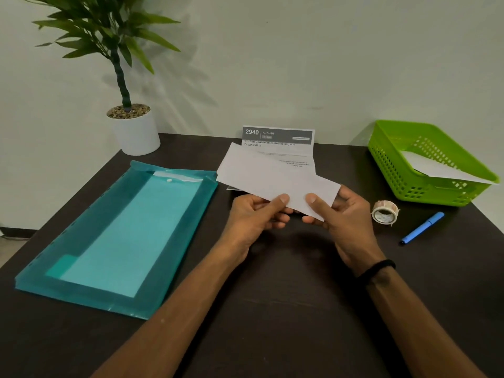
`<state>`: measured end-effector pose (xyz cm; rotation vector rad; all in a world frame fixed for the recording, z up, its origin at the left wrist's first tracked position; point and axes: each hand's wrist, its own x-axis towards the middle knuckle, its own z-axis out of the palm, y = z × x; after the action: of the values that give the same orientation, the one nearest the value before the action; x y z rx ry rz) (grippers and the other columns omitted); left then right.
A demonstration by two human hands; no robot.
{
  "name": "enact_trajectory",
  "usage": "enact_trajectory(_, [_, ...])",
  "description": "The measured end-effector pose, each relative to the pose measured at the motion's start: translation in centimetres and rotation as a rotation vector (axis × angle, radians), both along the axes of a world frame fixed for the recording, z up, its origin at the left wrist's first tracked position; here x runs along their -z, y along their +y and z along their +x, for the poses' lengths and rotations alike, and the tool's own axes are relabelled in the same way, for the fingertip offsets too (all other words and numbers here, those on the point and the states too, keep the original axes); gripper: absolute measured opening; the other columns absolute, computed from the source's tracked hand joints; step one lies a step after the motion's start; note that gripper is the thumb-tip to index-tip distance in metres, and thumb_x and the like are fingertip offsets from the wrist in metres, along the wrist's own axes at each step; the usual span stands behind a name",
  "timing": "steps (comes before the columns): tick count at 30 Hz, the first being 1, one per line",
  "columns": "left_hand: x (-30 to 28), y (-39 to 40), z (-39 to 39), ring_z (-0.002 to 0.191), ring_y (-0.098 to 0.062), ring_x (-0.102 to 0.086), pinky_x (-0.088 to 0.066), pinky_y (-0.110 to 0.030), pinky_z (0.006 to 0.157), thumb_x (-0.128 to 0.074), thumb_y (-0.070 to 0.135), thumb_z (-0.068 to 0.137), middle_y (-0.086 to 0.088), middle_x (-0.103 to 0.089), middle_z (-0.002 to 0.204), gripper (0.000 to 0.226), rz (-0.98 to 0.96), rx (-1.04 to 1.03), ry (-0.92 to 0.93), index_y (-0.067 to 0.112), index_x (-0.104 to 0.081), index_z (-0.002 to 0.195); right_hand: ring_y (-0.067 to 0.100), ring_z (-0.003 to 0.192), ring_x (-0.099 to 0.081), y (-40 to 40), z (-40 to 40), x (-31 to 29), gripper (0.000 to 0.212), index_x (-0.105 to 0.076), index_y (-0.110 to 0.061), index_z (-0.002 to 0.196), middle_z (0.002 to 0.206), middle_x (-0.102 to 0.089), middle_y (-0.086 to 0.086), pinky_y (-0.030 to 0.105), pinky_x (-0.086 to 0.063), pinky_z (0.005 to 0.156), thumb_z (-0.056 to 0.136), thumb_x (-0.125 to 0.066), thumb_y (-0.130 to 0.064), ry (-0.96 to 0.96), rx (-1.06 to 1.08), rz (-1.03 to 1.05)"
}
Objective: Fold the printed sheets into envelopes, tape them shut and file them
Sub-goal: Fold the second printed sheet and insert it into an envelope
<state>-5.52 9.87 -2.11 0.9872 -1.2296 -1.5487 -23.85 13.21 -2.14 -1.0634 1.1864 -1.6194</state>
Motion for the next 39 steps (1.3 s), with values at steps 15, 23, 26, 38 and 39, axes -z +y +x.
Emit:
enact_trajectory(15, [-1.0,-3.6,4.2,0.073,-0.013,-0.068,-0.060,-0.025,0.071,-0.080,0.023,0.090,-0.004,-0.075,0.078,0.016,0.093,-0.517,0.247,0.009,-0.079,0.096,0.036,0.083,-0.079,-0.1,-1.4,-0.1,0.025,-0.070,-0.009,0.115,0.107,-0.080,0.011,0.028,-0.063,0.066,0.092,-0.076,-0.004,0.051,-0.024,0.063])
enact_trajectory(23, [-0.3,-3.2,4.3,0.116,-0.006,-0.053,-0.041,-0.025,0.106,-0.070,0.046,0.095,0.018,-0.066,0.121,0.034,-0.880,-0.658,-0.663,0.028,-0.070,0.124,0.026,0.066,-0.074,-0.4,-2.6,0.6,0.025,-0.071,-0.013,0.123,0.100,-0.080,0.010,0.029,-0.059,0.056,0.098,-0.071,-0.009,0.275,-0.086,0.071])
enact_trajectory(26, [0.5,-1.9,2.4,0.110,-0.014,-0.060,-0.024,-0.055,0.122,-0.064,0.040,0.096,0.010,-0.073,0.110,0.023,-1.069,-0.426,-0.860,0.027,-0.075,0.111,0.028,0.065,-0.074,-0.2,-2.0,0.8,0.024,-0.071,-0.012,0.122,0.098,-0.080,0.008,0.031,-0.060,0.056,0.098,-0.071,-0.010,0.352,-0.176,0.069])
enact_trajectory(38, [0.5,-0.6,0.9,0.084,-0.008,-0.061,-0.041,-0.043,0.105,-0.066,0.035,0.089,0.015,-0.072,0.083,0.012,-0.995,-0.348,-0.892,0.027,-0.074,0.089,0.011,0.096,-0.078,0.3,-0.9,0.2,0.020,-0.080,-0.022,0.109,0.103,-0.081,-0.010,0.029,-0.063,0.081,0.091,-0.078,-0.031,0.485,-0.189,0.028])
enact_trajectory(39, [0.6,-0.6,0.8,0.083,-0.008,-0.060,-0.041,-0.041,0.104,-0.066,0.035,0.089,0.015,-0.071,0.082,0.011,-1.002,-0.348,-0.884,0.027,-0.074,0.089,0.012,0.096,-0.078,0.4,-1.0,0.1,0.022,-0.080,-0.021,0.110,0.104,-0.081,-0.009,0.030,-0.063,0.081,0.091,-0.079,-0.032,0.488,-0.178,0.026])
